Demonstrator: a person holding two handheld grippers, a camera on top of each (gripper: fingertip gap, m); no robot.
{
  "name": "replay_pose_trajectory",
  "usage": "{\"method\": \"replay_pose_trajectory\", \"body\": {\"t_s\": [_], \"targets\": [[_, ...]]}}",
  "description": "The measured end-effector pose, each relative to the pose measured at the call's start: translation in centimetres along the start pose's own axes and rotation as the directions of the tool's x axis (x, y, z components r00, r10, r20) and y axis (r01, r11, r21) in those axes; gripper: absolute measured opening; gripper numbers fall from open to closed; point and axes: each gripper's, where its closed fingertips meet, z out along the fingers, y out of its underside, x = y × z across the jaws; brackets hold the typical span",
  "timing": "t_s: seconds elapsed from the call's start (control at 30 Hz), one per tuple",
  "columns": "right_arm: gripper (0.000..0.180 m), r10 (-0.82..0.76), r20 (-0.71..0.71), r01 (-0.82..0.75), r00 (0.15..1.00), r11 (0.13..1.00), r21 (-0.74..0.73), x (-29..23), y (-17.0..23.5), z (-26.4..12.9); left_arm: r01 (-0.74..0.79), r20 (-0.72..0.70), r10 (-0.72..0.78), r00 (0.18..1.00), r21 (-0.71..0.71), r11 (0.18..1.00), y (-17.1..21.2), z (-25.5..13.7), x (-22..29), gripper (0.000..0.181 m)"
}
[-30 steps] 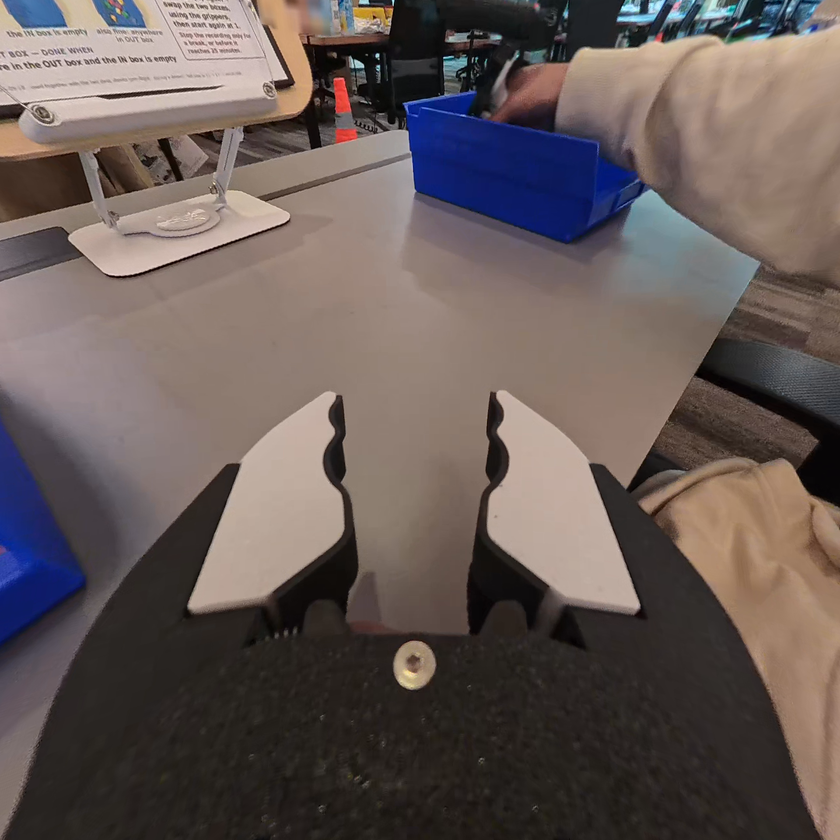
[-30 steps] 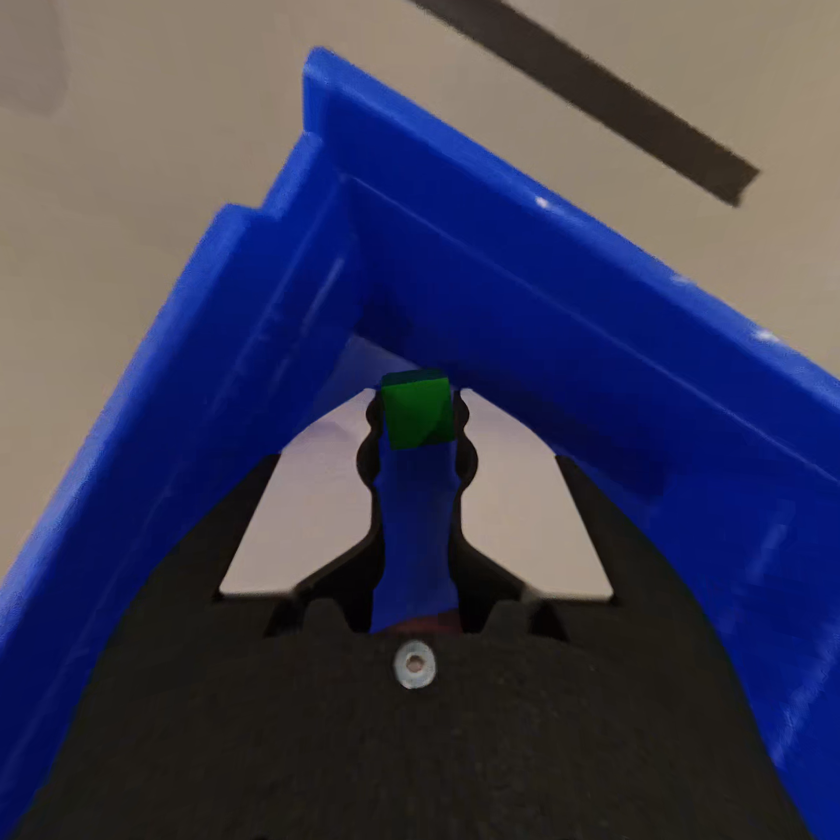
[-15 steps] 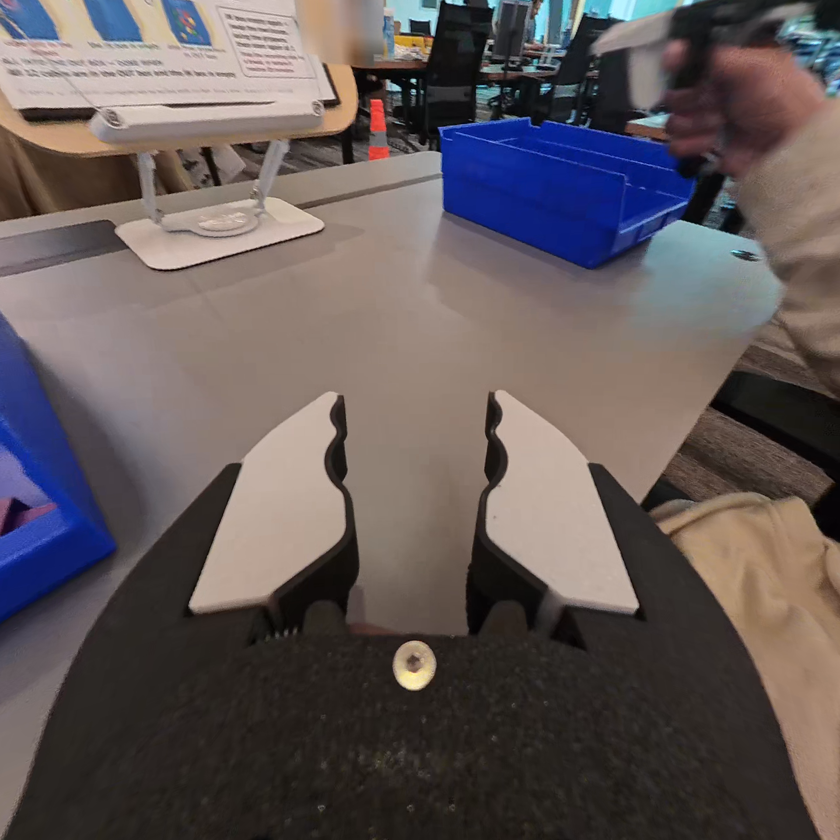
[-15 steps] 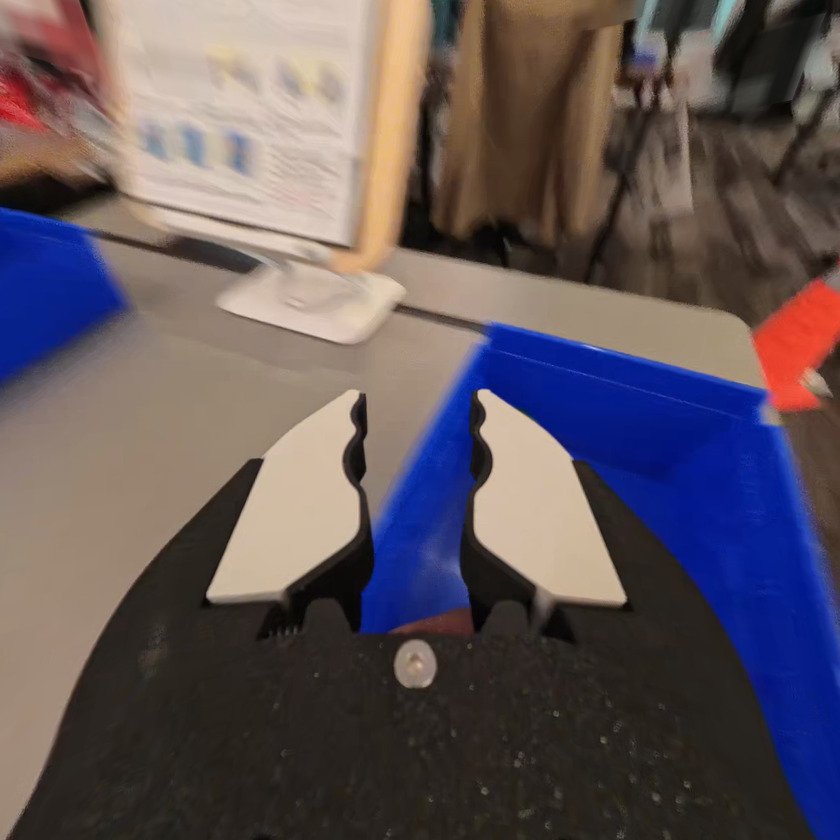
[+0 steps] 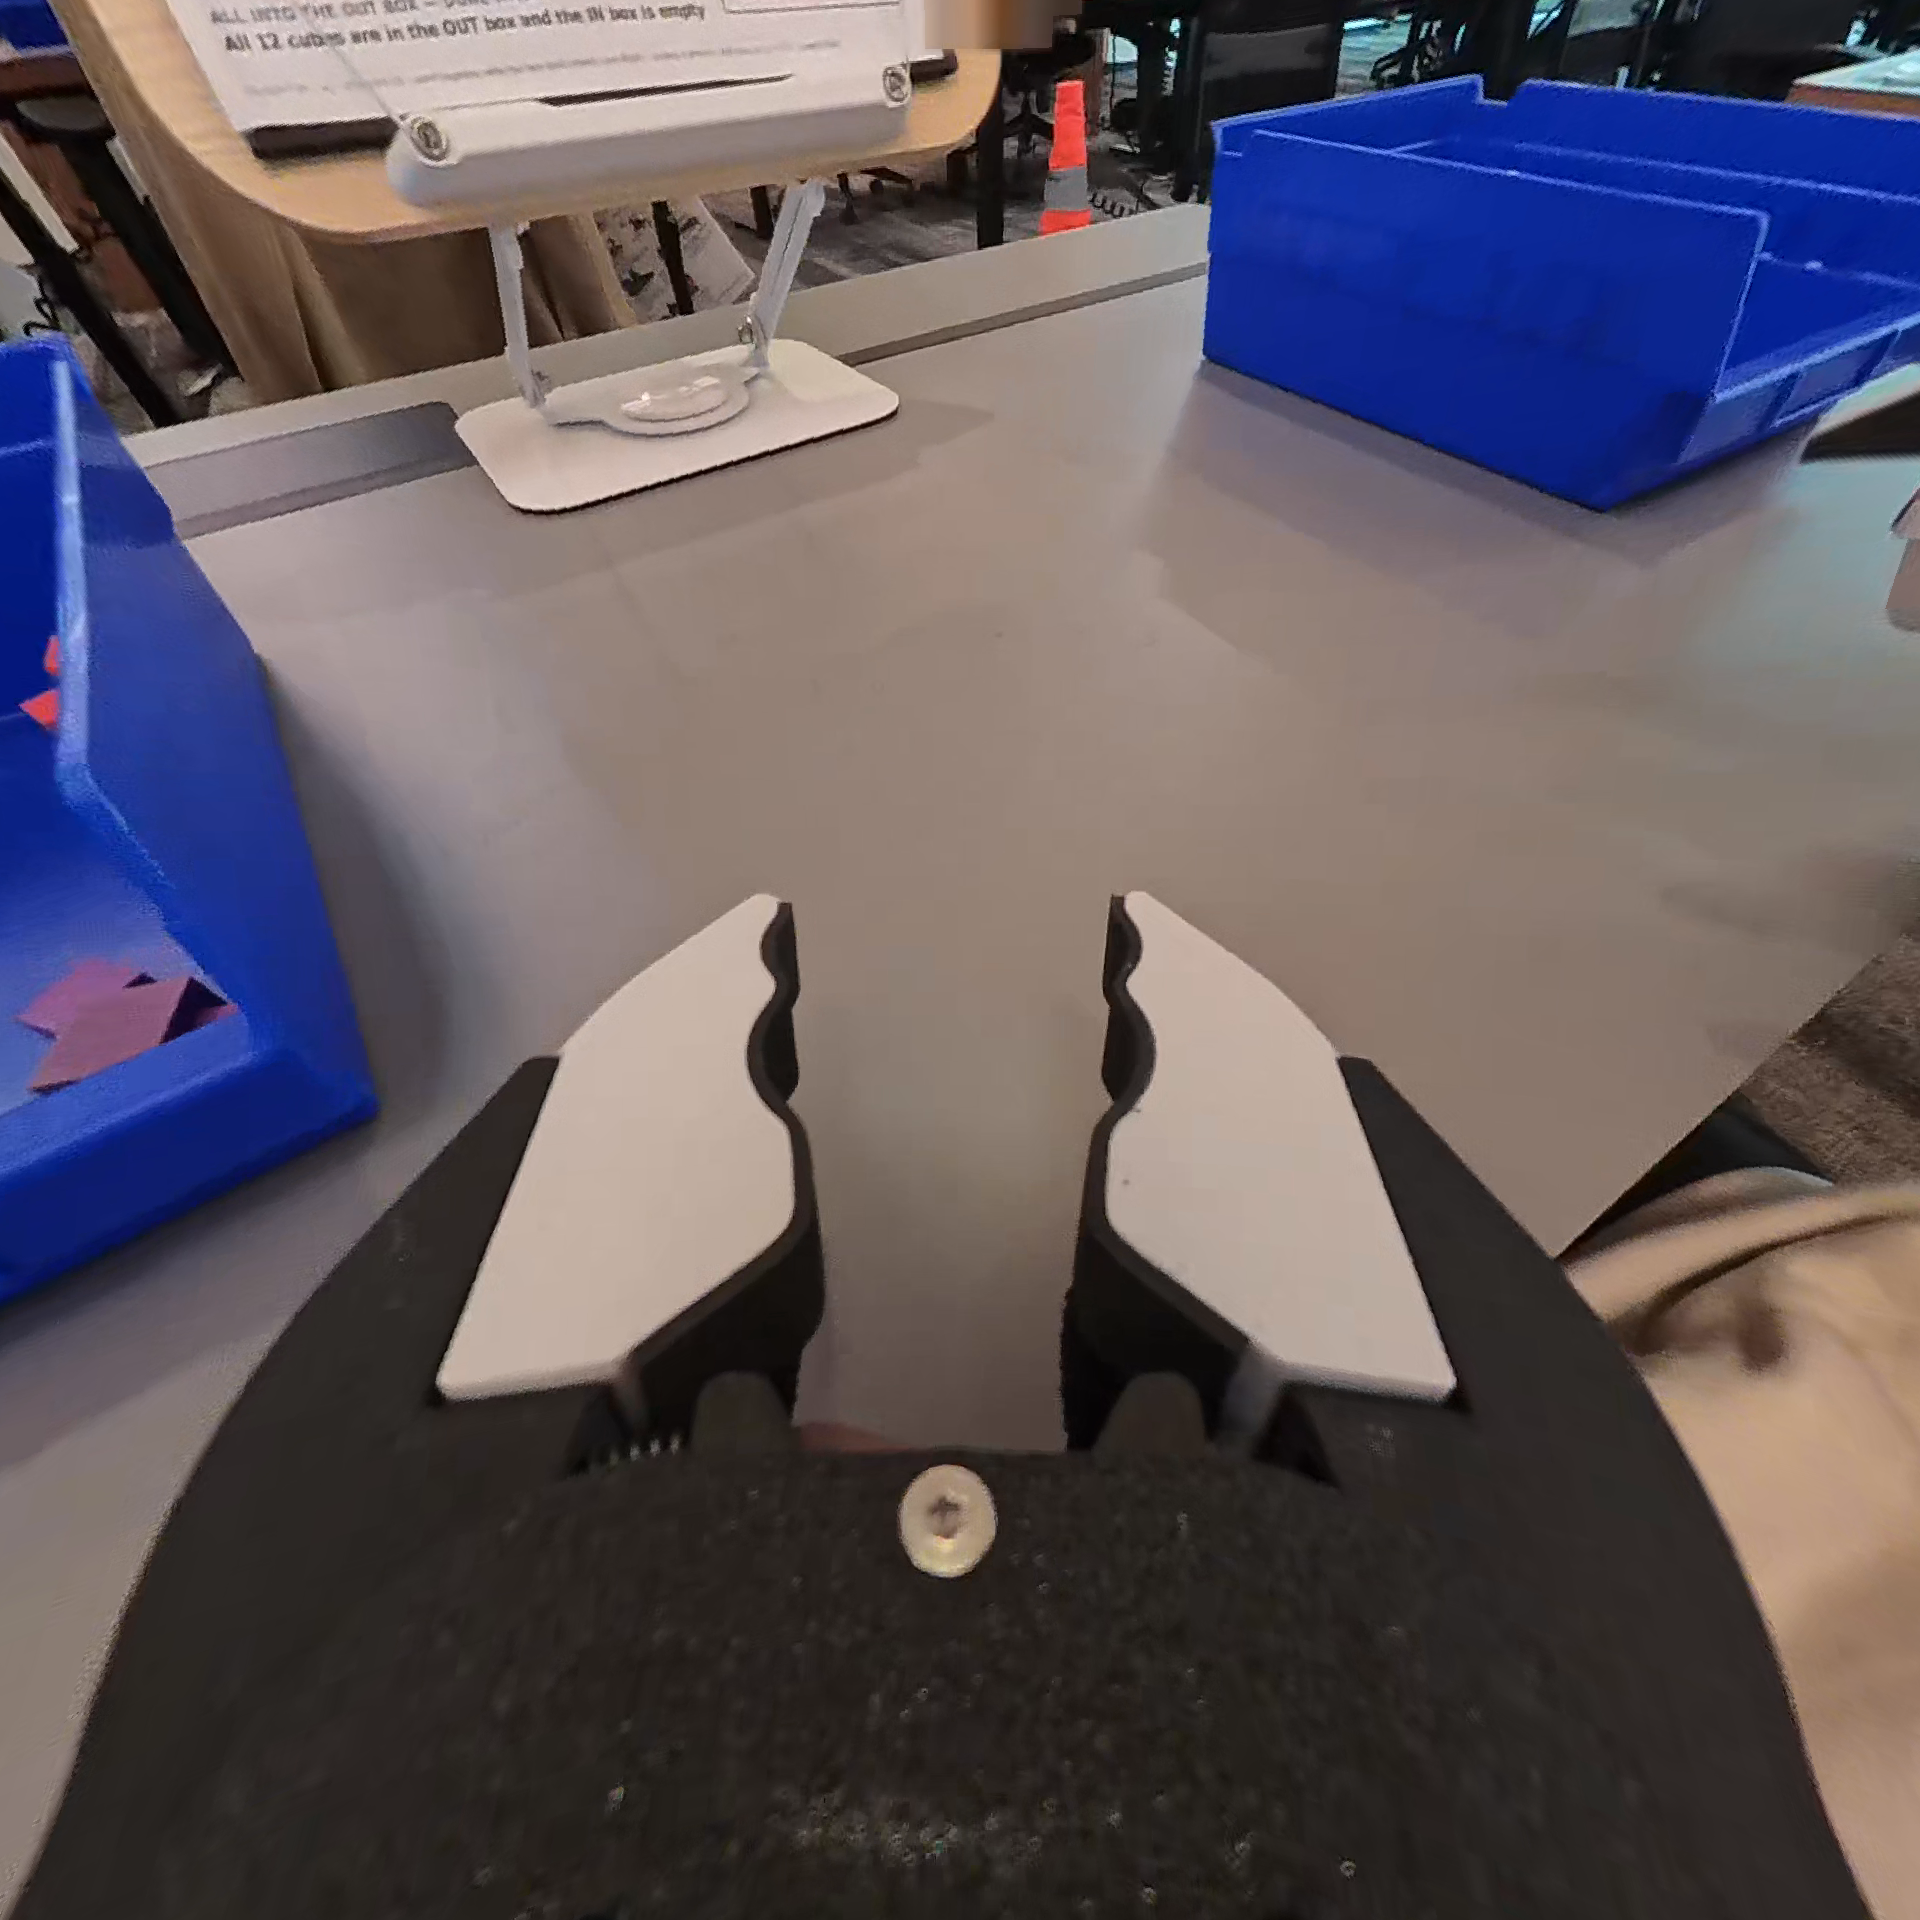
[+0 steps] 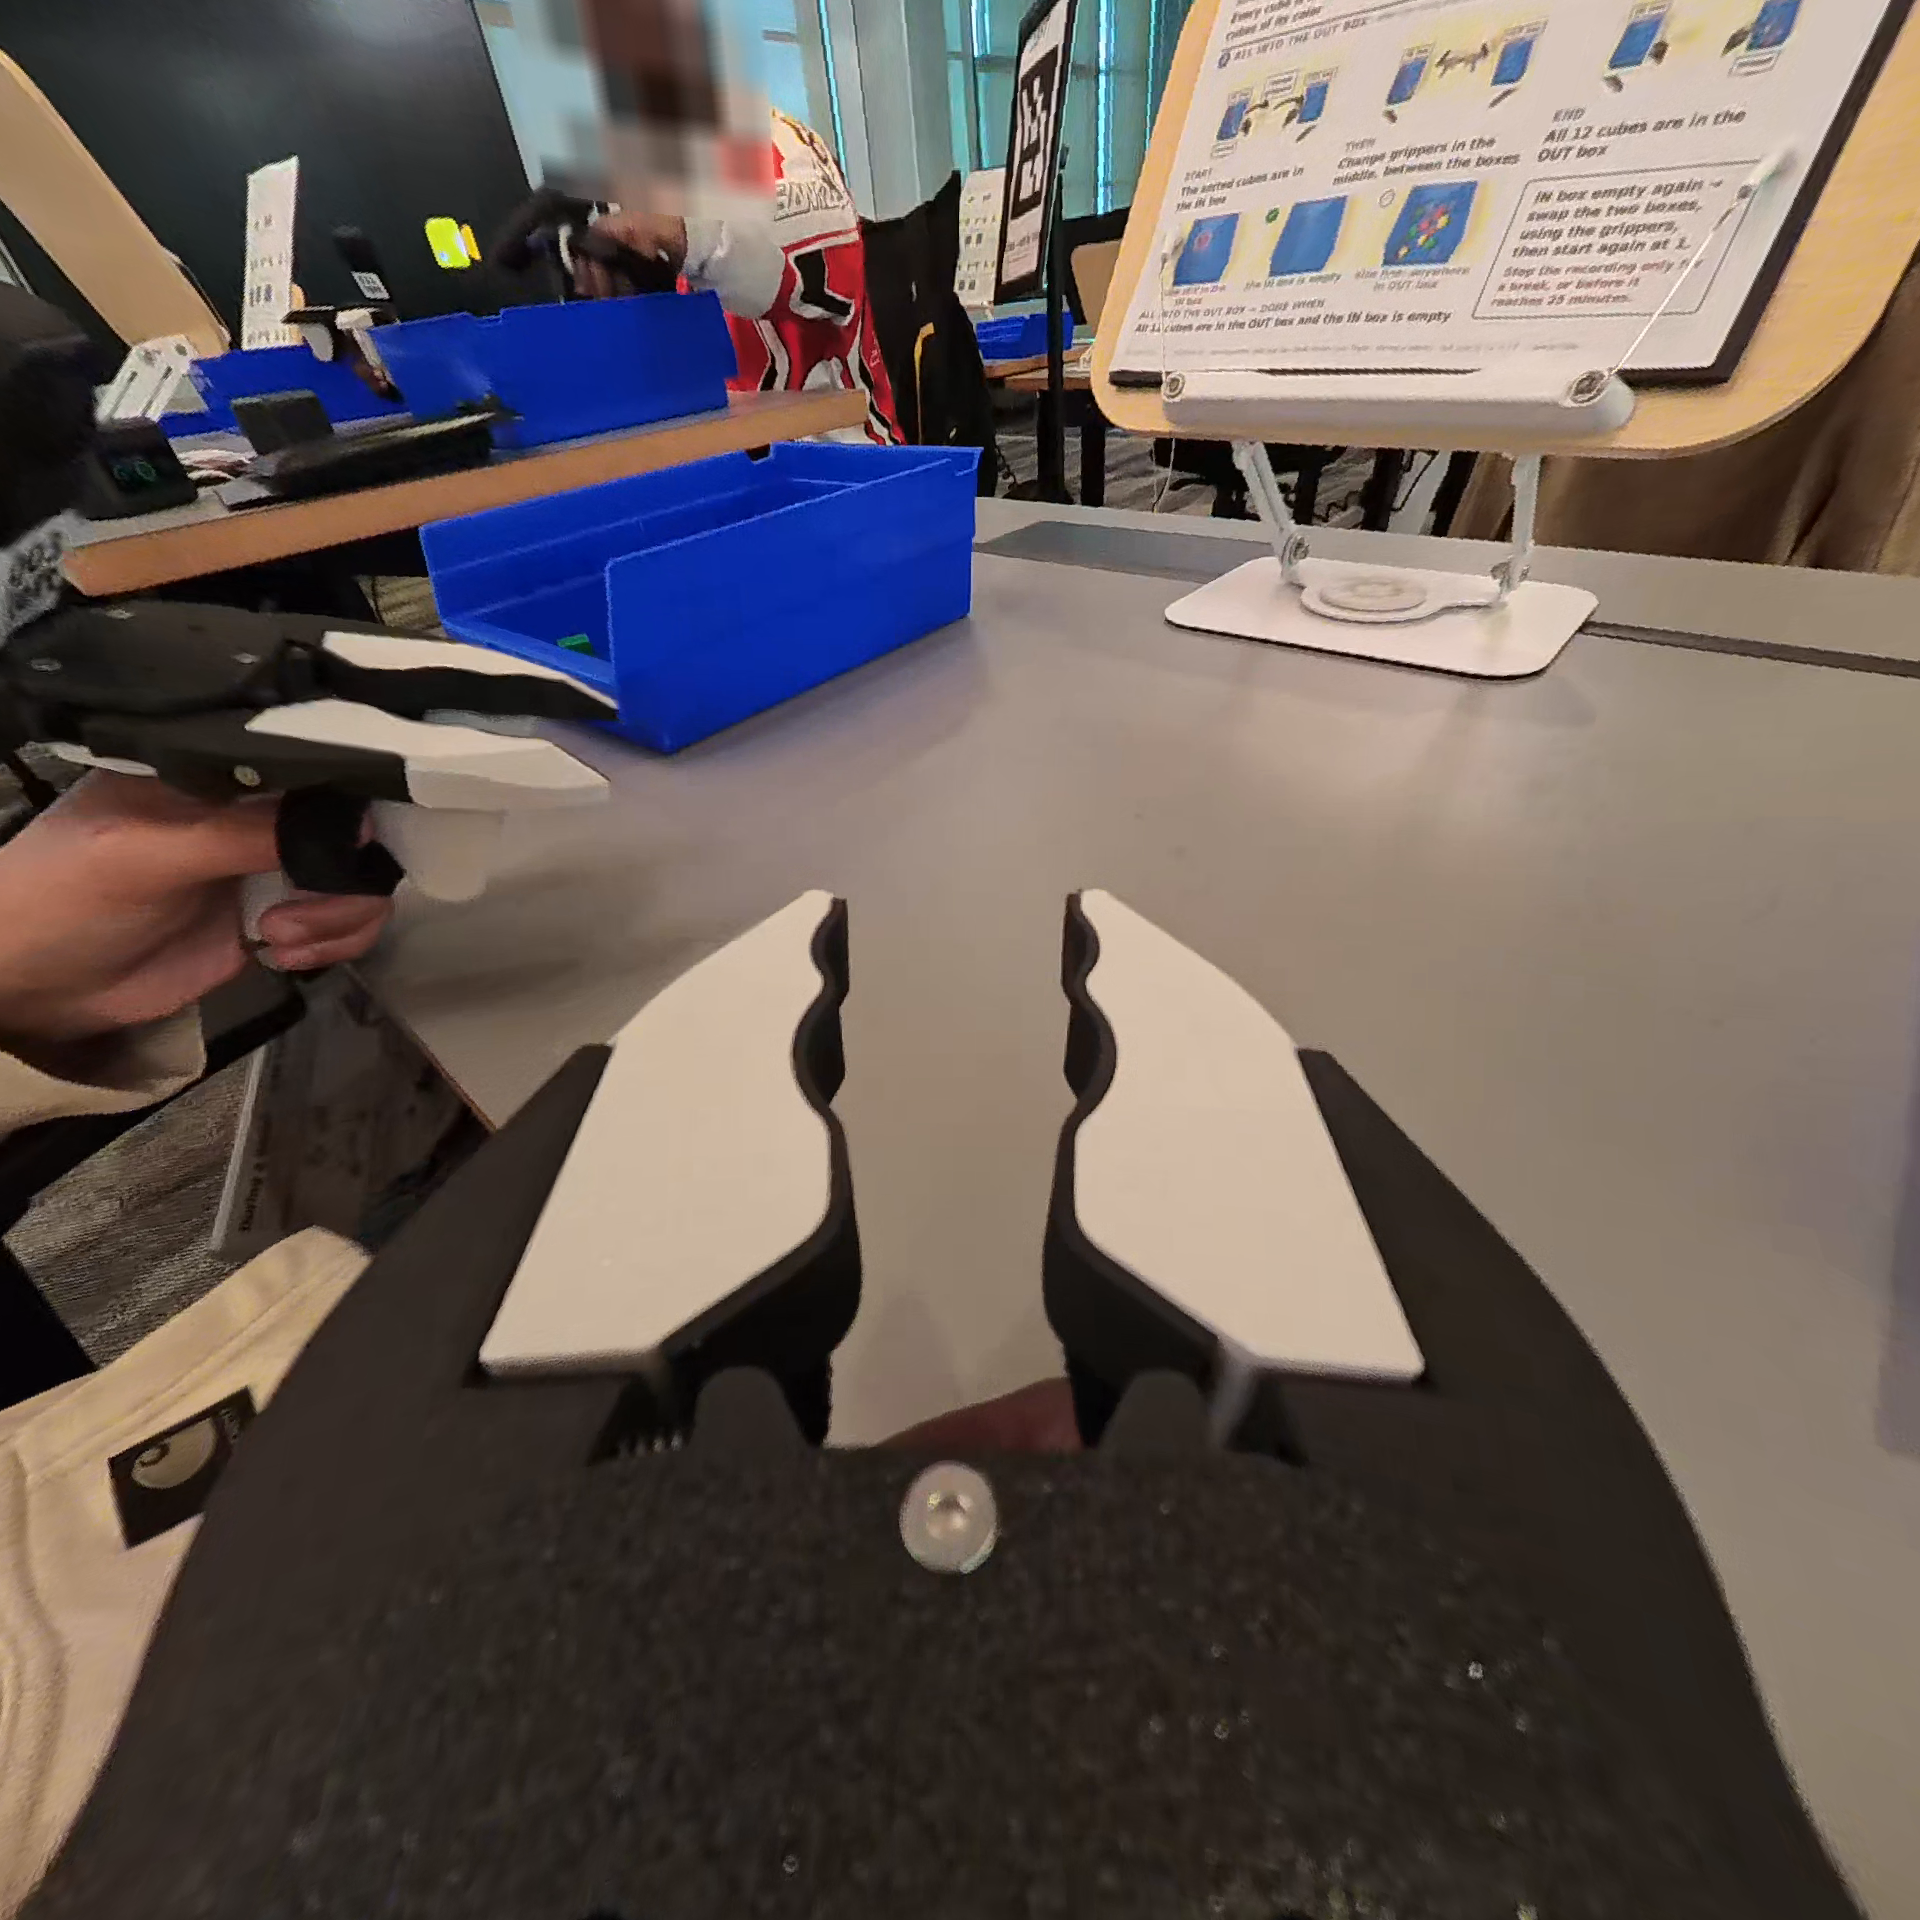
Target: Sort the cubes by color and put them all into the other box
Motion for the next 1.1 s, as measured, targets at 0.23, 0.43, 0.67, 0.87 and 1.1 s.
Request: {"method": "replay_pose_trajectory", "body": {"t_s": [0.23, 0.43, 0.67, 0.87, 1.1], "targets": [[0.038, 0.078, 0.021, -0.078, 0.997, 0.997, -0.029, 0.9, 0.7, 0.1, 0.020, -0.029, -0.020, 0.999, 0.006, 1.000, -1.9, -1.3, -2.0, 0.058], [0.037, 0.098, 0.024, -0.097, 0.995, 0.994, -0.042, 1.7, 0.8, 0.4, 0.010, 0.236, 0.043, 0.971, -0.219, 0.976, -6.3, -1.8, -17.1, 0.042], [0.037, 0.127, 0.053, -0.122, 0.990, 0.988, -0.090, 1.6, 1.5, 1.0, 0.285, 0.419, 0.002, 0.908, -0.620, 0.731, -1.6, 5.9, -33.6, 0.055], [0.035, 0.201, 0.099, -0.192, 0.975, 0.977, -0.094, 1.1, 1.5, 0.6, 0.618, 0.648, -0.208, 0.733, -0.506, 0.601, 3.1, 9.1, -38.1, 0.048], [0.032, 0.178, 0.129, -0.166, 0.976, 0.981, -0.098, 1.4, 1.6, 0.0, 0.679, 0.795, -0.161, 0.585, -0.372, 0.632, 5.0, 9.9, -39.9, 0.022]]}}
